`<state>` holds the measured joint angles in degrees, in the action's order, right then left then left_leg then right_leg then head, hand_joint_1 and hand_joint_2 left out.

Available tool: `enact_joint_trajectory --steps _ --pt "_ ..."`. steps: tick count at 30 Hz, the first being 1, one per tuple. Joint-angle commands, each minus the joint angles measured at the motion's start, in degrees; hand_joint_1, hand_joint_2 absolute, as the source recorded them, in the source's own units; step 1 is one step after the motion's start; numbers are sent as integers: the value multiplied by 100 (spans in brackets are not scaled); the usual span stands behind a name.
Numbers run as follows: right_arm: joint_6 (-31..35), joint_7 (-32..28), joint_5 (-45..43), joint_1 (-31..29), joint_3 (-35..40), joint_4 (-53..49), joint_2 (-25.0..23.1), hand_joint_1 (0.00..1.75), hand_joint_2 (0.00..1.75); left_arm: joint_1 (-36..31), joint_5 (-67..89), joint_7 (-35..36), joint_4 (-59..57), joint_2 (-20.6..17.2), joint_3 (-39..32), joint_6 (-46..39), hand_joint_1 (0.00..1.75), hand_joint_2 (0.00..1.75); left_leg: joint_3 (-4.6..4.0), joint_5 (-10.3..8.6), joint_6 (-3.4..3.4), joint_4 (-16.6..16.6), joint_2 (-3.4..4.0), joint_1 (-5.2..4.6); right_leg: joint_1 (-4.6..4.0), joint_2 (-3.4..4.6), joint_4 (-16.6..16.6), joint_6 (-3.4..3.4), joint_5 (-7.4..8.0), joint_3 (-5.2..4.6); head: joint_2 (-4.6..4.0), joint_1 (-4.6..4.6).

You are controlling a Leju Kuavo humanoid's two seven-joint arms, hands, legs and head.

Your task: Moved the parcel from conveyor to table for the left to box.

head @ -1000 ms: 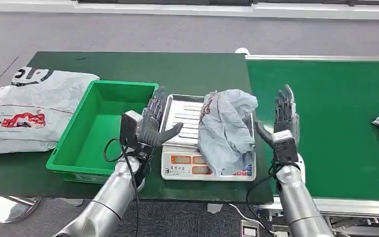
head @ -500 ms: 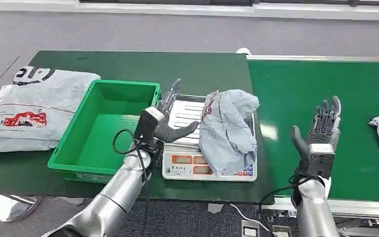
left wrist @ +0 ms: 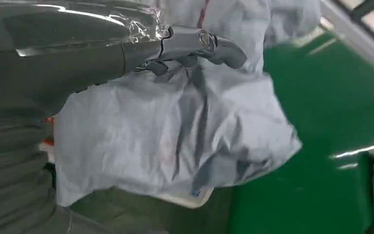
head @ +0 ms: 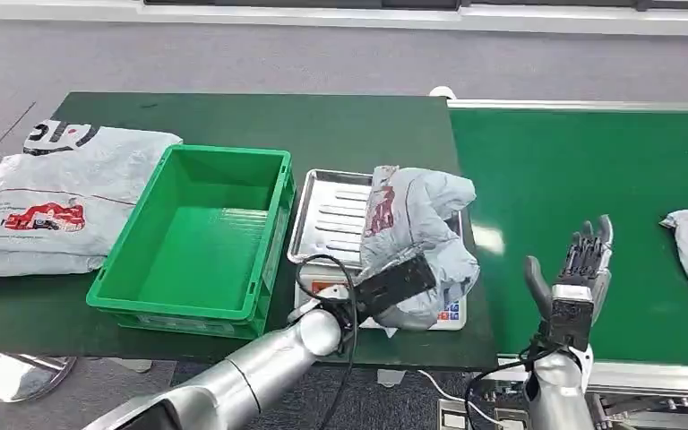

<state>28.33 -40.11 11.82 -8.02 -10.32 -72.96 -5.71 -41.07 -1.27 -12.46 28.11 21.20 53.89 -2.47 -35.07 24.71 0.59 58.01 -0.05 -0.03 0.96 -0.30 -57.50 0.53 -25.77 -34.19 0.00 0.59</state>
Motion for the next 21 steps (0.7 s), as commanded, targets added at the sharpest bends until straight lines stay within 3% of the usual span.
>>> enact_joint_trajectory --steps 1,12,15,17,21 --pt "-21 11 -13 -117 -351 429 -158 0 175 -315 -76 63 -501 -120 1033 2 0 175 16 1 2 -8 4 6 -6 6 13 -5 2 18 0 0" --pt "-21 11 -13 -117 -351 429 -158 0 175 -315 -76 63 -501 -120 1033 2 0 175 17 1 2 -9 5 5 -5 7 14 -5 2 21 0 0" --pt "-160 11 125 -67 -236 509 -242 0 175 -302 -259 313 -565 -120 1286 430 0 175 16 2 2 -6 6 5 -5 8 10 -4 1 18 0 0" --pt "-417 11 -86 -78 -246 624 -235 0 175 -326 -392 521 -657 -120 1351 512 0 175 15 2 2 -7 6 4 -5 7 10 -4 0 18 0 0" --pt "-1856 11 -475 -231 -279 1030 -67 0 175 -382 -578 492 -852 -120 1483 949 0 175 35 -2 2 -24 10 11 -11 11 33 -5 8 42 0 0"
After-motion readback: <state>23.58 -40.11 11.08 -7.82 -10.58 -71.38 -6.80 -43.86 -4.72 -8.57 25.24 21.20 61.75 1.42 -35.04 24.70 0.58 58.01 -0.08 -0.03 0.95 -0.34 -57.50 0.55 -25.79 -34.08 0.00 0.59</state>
